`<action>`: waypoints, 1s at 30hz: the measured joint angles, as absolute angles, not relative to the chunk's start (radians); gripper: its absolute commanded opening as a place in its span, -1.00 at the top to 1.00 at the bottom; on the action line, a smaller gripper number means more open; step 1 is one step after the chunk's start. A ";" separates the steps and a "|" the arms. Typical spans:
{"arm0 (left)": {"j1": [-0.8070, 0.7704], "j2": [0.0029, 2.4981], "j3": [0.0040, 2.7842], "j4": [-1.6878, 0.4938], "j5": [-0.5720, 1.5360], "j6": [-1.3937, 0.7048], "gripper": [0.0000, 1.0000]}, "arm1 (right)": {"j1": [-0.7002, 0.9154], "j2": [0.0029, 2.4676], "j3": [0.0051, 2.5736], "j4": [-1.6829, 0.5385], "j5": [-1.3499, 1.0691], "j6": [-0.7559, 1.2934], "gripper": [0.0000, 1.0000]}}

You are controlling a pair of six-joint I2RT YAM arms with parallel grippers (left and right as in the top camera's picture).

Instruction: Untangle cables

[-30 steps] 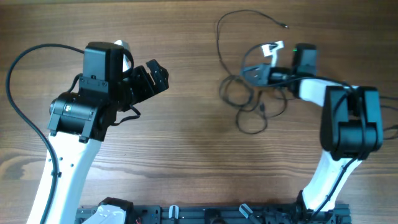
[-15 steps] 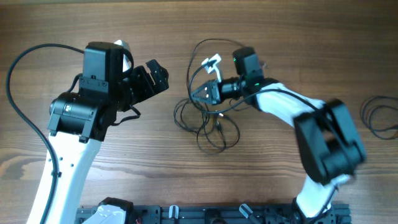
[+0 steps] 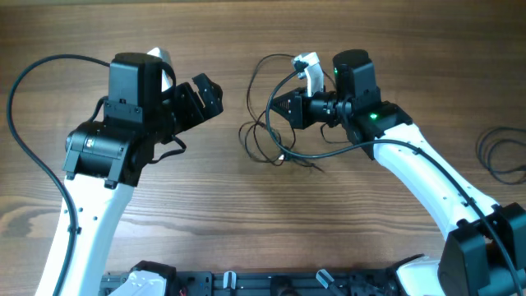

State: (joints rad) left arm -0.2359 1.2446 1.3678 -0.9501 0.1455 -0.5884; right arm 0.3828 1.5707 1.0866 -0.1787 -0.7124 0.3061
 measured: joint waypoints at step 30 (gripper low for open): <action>-0.349 1.594 1.132 -0.818 0.202 -1.245 -0.29 | 0.383 1.570 1.087 -0.176 -0.698 0.314 0.91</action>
